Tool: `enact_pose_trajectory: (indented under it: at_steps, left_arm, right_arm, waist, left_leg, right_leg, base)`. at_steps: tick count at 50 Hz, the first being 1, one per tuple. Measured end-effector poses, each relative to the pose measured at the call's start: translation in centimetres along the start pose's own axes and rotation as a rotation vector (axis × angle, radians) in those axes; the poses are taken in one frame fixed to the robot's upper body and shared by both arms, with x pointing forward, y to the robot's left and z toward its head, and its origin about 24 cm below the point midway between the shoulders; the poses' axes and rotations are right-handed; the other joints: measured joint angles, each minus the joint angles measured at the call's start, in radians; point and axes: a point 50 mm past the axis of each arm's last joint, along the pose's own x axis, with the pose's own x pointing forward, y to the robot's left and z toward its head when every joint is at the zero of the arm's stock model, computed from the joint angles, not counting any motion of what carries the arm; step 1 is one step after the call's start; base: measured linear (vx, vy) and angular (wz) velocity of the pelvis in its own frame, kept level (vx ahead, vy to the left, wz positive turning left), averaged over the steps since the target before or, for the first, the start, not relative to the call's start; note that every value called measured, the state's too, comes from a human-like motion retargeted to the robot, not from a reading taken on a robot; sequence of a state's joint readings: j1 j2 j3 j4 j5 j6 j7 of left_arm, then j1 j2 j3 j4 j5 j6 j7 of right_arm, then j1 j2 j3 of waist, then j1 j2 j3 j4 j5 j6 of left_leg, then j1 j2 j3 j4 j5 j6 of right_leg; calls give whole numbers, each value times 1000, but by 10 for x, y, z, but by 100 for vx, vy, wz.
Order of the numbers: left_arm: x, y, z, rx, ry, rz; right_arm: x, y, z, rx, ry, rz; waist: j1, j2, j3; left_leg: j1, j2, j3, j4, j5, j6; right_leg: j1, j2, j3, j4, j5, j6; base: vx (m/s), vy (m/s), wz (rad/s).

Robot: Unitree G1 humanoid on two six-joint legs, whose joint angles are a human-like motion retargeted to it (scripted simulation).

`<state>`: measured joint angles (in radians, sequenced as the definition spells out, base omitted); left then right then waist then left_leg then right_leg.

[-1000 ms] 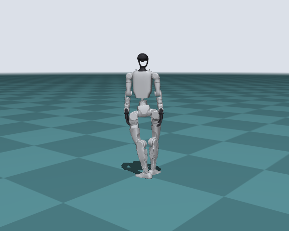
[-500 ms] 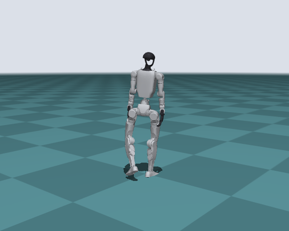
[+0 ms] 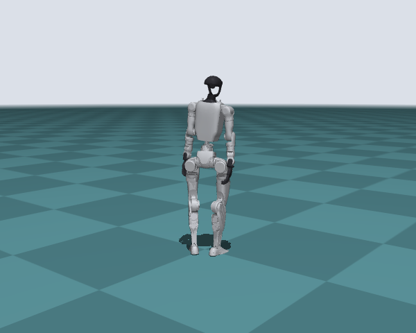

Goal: In place motions

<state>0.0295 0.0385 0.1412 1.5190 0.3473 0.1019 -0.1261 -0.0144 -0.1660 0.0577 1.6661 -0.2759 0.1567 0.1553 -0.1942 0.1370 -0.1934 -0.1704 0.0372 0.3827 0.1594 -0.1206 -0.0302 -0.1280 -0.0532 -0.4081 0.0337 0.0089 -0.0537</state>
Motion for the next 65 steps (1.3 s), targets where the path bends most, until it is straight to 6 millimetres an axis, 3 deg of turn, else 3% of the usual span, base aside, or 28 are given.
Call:
enact_pose_trajectory:
  at_steps: [8, 18, 25, 27, 30, 35, 37, 39, 43, 47, 49, 53, 60, 62, 65]
  left_arm:
    - [-1, -2, 13, -67, -50, -28]
    - [-1, -3, 1, -121, -9, -65]
    - [-1, 2, 2, -105, -15, -73]
    - [-2, 8, 7, -95, -32, -57]
    - [-5, 19, 15, -74, -52, -27]
    - [-8, 31, 25, -72, -73, 17]
    - [-9, 34, 31, -88, -98, 23]
    - [-11, 38, 41, -94, -129, 20]
    - [-18, 51, 60, -69, -189, 32]
    - [-19, 51, 67, -53, -215, 71]
    - [-17, 46, 62, -98, -210, 75]
    - [-11, 36, 41, -219, -161, 28]
    - [-7, 37, 6, -281, -40, 54]
    - [-7, 37, -4, -301, -14, 61]
    - [-6, 33, -22, -362, 33, 65]
  right_arm:
    - [2, 15, 1, 5, -9, 55]
    - [-6, 16, 48, -58, -177, 59]
    - [-8, 15, 58, -50, -231, 25]
    - [-8, 15, 57, -51, -238, -6]
    - [-5, 18, 50, -48, -230, -35]
    - [1, 24, 29, -36, -169, -22]
    - [2, 24, 22, -28, -147, -15]
    - [2, 22, 18, -17, -130, -4]
    - [2, 16, 13, -1, -99, 30]
    - [1, 2, 5, -2, -75, 19]
    - [1, -7, 1, -19, -64, -20]
    - [0, -21, -11, -27, -30, -96]
    - [3, -18, -40, 101, 35, -75]
    - [3, -16, -44, 97, 56, -68]
    - [4, -14, -44, 53, 73, -79]
  waist:
    - [31, -47, 9]
    - [19, -49, 4]
    - [29, -21, 0]
    - [13, -13, 10]
    - [-16, -16, 29]
    - [-66, -24, 41]
    - [-70, -28, 49]
    - [-70, -33, 68]
    - [1, -84, 127]
    - [120, -109, 157]
    - [144, -123, 154]
    - [87, -130, 118]
    - [55, -178, 61]
    - [74, -203, 46]
    - [86, -229, 20]
  left_leg:
    - [70, -31, 38, -64, -4, 23]
    - [53, -26, 65, -34, -45, 39]
    - [1, -5, 17, -25, -45, 28]
    - [-17, 6, -21, -21, -33, 26]
    - [-39, 0, -128, -14, -8, 25]
    - [-92, -49, -380, 4, 52, 20]
    - [-110, -77, -470, 7, 78, 18]
    - [-124, -104, -558, 10, 109, 15]
    - [-118, -156, -636, -6, 166, 10]
    - [-122, -193, -694, -34, 186, 41]
    - [-142, -187, -622, -41, 154, 86]
    - [-179, -99, -255, -52, 34, 139]
    - [-95, 13, 471, -49, -64, 67]
    - [-59, 17, 575, -34, -51, 64]
    - [-28, 9, 584, -6, -25, 84]
  right_leg:
    - [25, -9, 35, 8, -3, 9]
    - [-5, -15, 85, 33, -3, 31]
    - [-46, -28, 67, 134, -55, 52]
    - [-58, -27, 74, 177, -68, 44]
    - [-75, 4, 225, 213, -64, 21]
    - [-80, 91, 629, 216, -68, 98]
    - [-60, 100, 697, 197, -78, 145]
    - [-40, 92, 669, 186, -96, 162]
    - [23, 62, 488, 147, -120, 95]
    - [66, 34, 348, 129, -127, 92]
    - [83, 12, 255, 115, -134, 88]
    - [123, -19, -5, 76, -158, 97]
    - [198, -56, -446, 26, -200, 150]
    - [214, -65, -541, 18, -206, 167]
    - [230, -68, -646, 7, -213, 190]
  base:
    - [22, -19, -21]
    - [13, -14, -25]
    - [7, -19, 20]
    - [2, -27, 116]
    - [6, -31, 182]
    - [6, -30, 255]
    - [-2, -30, 251]
    - [-6, -28, 247]
    - [-6, -25, 199]
    - [10, -18, 192]
    - [16, -15, 243]
    - [26, -16, 336]
    - [35, -21, 329]
    - [36, -24, 248]
    - [47, -25, 219]
